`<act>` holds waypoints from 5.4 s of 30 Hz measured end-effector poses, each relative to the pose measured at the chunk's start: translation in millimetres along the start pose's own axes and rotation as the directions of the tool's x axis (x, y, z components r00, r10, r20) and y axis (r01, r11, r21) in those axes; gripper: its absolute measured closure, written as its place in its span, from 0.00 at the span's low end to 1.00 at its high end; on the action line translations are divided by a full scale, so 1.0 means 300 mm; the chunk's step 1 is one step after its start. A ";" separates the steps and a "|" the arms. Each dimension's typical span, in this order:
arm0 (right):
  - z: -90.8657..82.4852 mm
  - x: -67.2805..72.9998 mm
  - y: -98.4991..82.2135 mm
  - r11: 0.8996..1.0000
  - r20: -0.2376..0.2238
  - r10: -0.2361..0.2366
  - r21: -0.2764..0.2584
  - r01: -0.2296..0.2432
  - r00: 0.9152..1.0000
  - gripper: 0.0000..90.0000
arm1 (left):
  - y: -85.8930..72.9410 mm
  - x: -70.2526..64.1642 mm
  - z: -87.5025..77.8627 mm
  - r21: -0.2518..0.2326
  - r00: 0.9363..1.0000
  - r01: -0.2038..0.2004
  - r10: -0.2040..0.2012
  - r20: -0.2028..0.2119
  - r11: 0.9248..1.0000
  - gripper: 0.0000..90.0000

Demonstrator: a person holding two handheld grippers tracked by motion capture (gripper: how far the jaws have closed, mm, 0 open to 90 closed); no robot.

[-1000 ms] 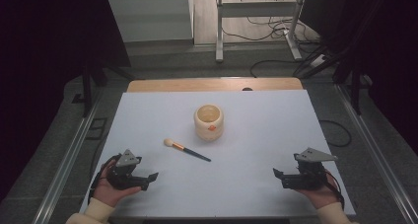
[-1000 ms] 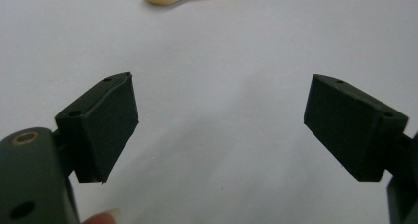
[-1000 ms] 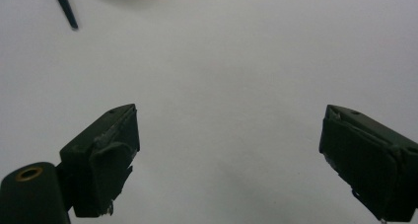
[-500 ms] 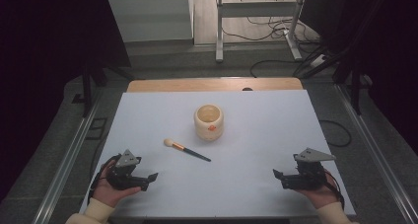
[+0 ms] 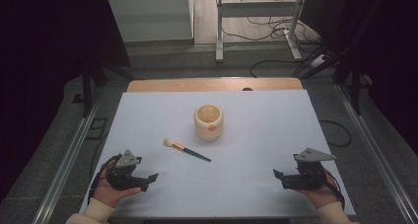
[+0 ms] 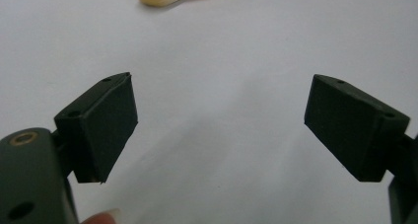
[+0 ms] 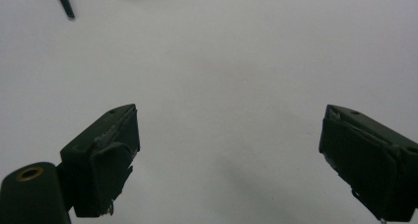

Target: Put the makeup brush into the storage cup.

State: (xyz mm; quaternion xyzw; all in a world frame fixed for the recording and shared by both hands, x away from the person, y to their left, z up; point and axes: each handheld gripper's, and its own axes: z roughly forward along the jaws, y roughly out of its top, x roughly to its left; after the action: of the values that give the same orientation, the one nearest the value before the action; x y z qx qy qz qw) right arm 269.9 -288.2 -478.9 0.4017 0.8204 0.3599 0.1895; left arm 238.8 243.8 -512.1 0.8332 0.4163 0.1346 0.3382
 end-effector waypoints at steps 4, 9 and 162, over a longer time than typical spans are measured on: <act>0.000 -0.002 0.000 1.000 0.001 0.001 0.002 -0.001 1.000 0.10 | 0.000 -0.001 0.000 0.002 1.000 -0.001 0.001 0.001 1.000 0.15; 0.000 -0.002 0.000 1.000 0.002 -0.001 0.002 0.001 1.000 0.10 | 0.001 0.001 -0.002 0.005 1.000 -0.010 0.010 0.000 1.000 0.15; 0.014 -0.007 -0.010 0.999 -0.004 -0.006 0.041 0.006 1.000 0.10 | 0.364 0.052 0.087 -0.020 0.768 -0.624 0.617 0.172 0.781 0.10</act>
State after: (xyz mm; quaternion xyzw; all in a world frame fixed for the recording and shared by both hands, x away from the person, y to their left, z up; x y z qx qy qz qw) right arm 272.1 -289.3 -484.0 0.4024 0.8291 0.3434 0.1809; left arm 327.5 197.7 -458.4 0.9384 0.0902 0.1595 0.2928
